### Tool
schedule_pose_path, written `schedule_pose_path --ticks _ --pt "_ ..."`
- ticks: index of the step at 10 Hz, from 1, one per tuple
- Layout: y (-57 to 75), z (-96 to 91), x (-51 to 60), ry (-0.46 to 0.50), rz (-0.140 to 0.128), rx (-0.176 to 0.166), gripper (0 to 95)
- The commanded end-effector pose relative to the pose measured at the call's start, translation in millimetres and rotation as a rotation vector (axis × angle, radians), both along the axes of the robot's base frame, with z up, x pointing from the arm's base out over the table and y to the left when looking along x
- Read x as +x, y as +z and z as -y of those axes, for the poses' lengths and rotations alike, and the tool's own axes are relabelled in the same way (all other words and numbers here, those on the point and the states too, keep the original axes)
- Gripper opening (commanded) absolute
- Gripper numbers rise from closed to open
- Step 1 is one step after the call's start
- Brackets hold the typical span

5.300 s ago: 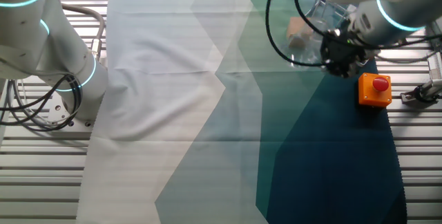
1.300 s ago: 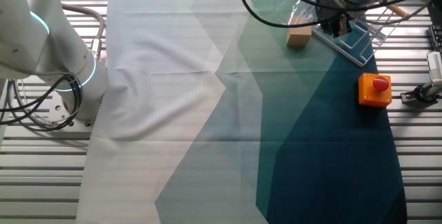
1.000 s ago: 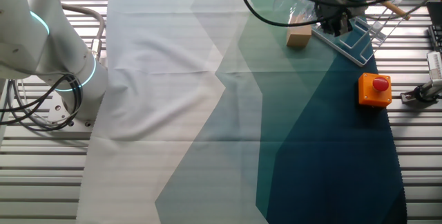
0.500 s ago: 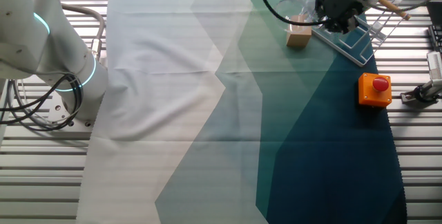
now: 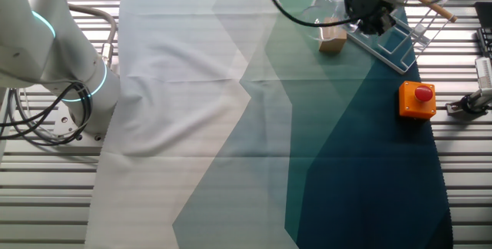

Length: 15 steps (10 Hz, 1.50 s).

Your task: Put the cup on the cup rack

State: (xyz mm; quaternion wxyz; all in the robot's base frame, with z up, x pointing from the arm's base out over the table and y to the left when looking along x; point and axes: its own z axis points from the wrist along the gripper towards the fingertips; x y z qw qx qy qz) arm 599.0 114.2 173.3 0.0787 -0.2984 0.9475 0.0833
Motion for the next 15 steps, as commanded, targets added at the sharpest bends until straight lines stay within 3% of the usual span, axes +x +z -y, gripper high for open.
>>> schedule_pose_path --ticks 1,6,11,15 --pt "0.2 0.9 0.1 -0.105 -0.041 -0.032 0.0" --pt "0.2 0.9 0.1 -0.117 -0.048 -0.019 0.0" --pt "28.8 -6.0 4.5 -0.122 -0.054 -0.01 0.0" --pt "56.1 -17.3 10.0 -0.153 -0.059 0.031 0.0"
